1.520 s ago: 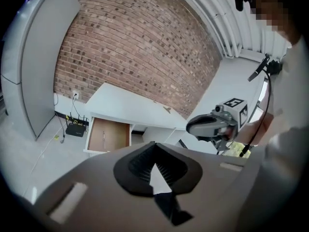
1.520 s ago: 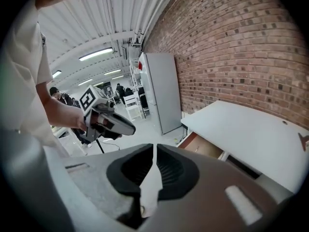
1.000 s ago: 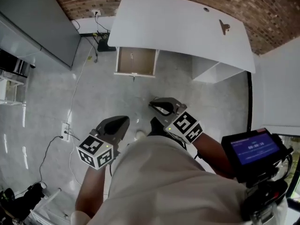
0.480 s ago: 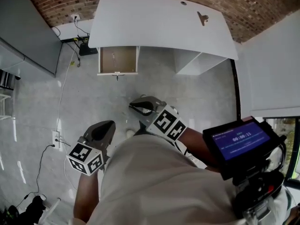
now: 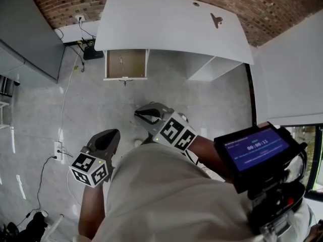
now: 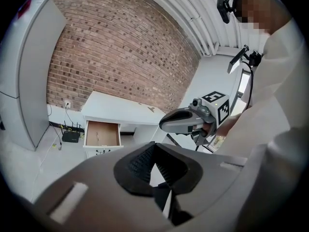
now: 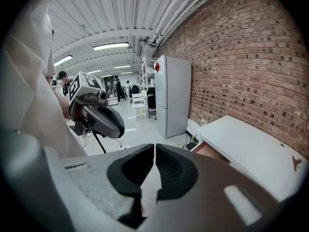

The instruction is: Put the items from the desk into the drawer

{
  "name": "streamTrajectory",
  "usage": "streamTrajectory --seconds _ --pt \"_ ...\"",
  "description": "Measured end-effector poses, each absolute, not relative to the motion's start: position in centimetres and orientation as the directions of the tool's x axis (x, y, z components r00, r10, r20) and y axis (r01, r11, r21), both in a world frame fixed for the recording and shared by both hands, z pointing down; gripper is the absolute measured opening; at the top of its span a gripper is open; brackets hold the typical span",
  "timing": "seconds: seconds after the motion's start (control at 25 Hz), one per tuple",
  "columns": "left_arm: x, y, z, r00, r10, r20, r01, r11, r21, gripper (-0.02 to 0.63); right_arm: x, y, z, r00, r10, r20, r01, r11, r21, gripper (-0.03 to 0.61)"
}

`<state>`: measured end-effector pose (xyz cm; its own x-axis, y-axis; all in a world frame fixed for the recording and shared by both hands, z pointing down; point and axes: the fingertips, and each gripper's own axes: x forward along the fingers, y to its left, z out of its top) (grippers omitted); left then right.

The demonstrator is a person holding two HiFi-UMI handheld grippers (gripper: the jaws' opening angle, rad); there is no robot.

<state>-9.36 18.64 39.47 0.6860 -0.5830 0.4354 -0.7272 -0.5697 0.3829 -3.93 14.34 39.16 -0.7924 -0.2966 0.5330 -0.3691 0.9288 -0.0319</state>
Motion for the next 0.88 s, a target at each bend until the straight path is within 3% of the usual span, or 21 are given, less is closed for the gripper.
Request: streamTrajectory --seconds 0.88 --pt "-9.0 19.7 40.4 0.669 -0.595 0.445 -0.743 -0.551 0.381 0.008 -4.1 15.1 39.4 -0.793 -0.269 0.547 -0.326 0.945 -0.009 0.014"
